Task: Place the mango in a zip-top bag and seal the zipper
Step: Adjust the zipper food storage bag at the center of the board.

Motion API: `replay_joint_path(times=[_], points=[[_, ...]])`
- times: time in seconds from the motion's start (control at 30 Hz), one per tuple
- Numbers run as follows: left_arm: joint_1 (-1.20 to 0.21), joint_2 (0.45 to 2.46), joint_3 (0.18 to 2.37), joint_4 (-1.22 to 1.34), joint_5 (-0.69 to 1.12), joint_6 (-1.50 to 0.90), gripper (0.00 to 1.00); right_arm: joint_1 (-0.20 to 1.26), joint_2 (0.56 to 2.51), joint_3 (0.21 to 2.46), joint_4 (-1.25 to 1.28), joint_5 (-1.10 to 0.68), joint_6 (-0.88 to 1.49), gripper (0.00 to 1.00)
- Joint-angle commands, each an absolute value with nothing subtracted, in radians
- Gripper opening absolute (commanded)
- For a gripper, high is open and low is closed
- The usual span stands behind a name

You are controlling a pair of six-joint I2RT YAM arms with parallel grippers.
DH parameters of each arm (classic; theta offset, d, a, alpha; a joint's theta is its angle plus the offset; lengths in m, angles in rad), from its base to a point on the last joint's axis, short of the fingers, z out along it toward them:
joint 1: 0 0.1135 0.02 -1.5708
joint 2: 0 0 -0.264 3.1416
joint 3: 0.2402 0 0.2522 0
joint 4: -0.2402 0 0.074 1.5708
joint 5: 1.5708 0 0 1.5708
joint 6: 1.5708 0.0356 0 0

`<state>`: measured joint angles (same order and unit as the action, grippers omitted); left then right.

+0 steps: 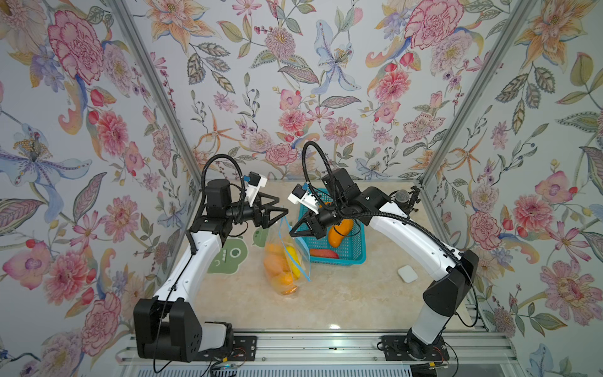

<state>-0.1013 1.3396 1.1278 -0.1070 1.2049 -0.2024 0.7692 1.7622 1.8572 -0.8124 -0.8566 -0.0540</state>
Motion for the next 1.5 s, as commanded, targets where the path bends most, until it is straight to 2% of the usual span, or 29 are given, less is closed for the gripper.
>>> replay_joint_path(times=[0.0,0.1,0.17,0.2,0.23,0.27,0.37,0.43,0.63,0.97,1.07,1.23,1.37,1.43,1.47], points=[[-0.106,1.316,1.152,-0.142,1.239,-0.152,0.73,0.771,1.763,1.886,-0.828,-0.876,-0.090,0.00],[-0.091,1.303,1.151,-0.171,1.239,-0.134,0.48,0.767,1.764,1.883,-0.827,-0.874,-0.091,0.00],[-0.079,1.287,1.143,-0.162,1.243,-0.144,0.36,0.767,1.764,1.880,-0.827,-0.872,-0.092,0.00],[-0.074,1.279,1.140,-0.155,1.240,-0.153,0.24,0.766,1.763,1.878,-0.827,-0.867,-0.093,0.00],[-0.070,1.273,1.143,-0.151,1.239,-0.163,0.18,0.766,1.763,1.879,-0.828,-0.861,-0.092,0.00],[-0.068,1.270,1.150,-0.157,1.235,-0.167,0.17,0.765,1.761,1.878,-0.828,-0.854,-0.091,0.00],[-0.067,1.254,1.179,-0.187,1.199,-0.180,0.22,0.766,1.759,1.878,-0.827,-0.822,-0.086,0.00],[-0.068,1.235,1.190,-0.203,1.164,-0.203,0.53,0.766,1.759,1.879,-0.826,-0.816,-0.082,0.00],[-0.092,1.214,1.237,-0.331,1.035,-0.210,0.83,0.788,1.758,1.887,-0.820,-0.793,-0.077,0.00],[-0.209,1.326,1.402,-0.559,0.766,-0.248,0.81,0.838,1.747,1.896,-0.794,-0.704,-0.069,0.00],[-0.217,1.344,1.424,-0.606,0.707,-0.250,0.73,0.846,1.740,1.894,-0.781,-0.698,-0.065,0.00],[-0.221,1.350,1.441,-0.666,0.643,-0.241,0.53,0.848,1.726,1.890,-0.758,-0.694,-0.058,0.00],[-0.230,1.346,1.469,-0.686,0.657,-0.245,0.15,0.848,1.725,1.888,-0.753,-0.668,-0.057,0.00],[-0.230,1.335,1.477,-0.681,0.665,-0.256,0.01,0.848,1.722,1.881,-0.751,-0.642,-0.056,0.00],[-0.230,1.328,1.478,-0.680,0.669,-0.260,0.00,0.847,1.718,1.877,-0.747,-0.628,-0.055,0.00]])
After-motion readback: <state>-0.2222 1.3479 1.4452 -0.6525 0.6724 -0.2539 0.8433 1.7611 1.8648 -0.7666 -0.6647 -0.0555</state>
